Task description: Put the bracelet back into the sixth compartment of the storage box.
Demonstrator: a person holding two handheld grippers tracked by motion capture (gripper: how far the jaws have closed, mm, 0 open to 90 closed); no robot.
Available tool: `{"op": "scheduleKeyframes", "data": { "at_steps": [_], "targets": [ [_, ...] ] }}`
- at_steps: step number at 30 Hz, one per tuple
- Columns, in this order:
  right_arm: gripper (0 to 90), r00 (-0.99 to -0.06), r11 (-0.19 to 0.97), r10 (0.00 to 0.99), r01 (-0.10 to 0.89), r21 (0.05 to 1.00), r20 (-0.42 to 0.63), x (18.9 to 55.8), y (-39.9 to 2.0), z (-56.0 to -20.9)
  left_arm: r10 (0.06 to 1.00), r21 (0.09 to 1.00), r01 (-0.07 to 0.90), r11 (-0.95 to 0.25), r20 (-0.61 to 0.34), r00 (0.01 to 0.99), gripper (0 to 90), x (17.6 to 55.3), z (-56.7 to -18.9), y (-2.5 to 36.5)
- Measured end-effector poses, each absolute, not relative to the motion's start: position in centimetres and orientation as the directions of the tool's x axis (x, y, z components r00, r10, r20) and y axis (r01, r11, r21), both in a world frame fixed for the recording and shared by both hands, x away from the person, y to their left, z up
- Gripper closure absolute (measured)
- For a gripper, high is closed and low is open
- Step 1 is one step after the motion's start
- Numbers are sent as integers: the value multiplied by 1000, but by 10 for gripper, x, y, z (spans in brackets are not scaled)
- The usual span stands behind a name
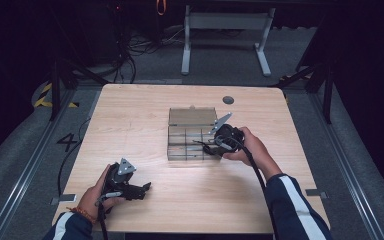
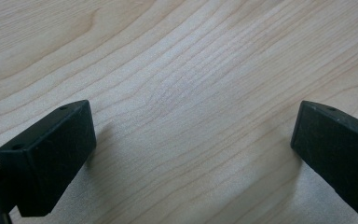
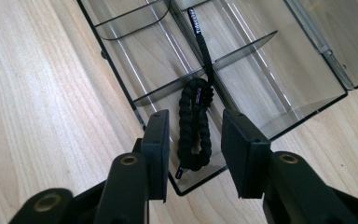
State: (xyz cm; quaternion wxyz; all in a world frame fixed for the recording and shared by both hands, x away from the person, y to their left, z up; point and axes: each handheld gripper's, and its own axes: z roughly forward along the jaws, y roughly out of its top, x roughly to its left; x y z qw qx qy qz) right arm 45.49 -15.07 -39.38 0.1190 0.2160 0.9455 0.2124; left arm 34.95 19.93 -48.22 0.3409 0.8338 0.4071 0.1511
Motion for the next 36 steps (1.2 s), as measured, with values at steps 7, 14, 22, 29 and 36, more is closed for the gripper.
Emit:
{"op": "scheduleKeyframes", "data": {
  "at_steps": [7,14,22,29,36],
  "targets": [
    [600,-880,811,456,348,471,-133,445,-155,-387,782,691,577,-436,-27,623,3,349,-482,199],
    [565,-877,825,448,331,458,-175,437,-160,-383,782,691,576,-436,-26,623,3,349,-482,199],
    [528,-874,833,444,322,450,-197,429,-166,-383,782,691,577,-436,-27,623,3,349,-482,199],
    [498,-871,836,445,323,443,-206,424,-172,-382,782,691,577,-435,-27,622,3,349,-482,199],
    [470,-867,837,453,333,435,-207,418,-180,-383,782,691,577,-435,-27,623,3,349,-482,199]
  ]
}}
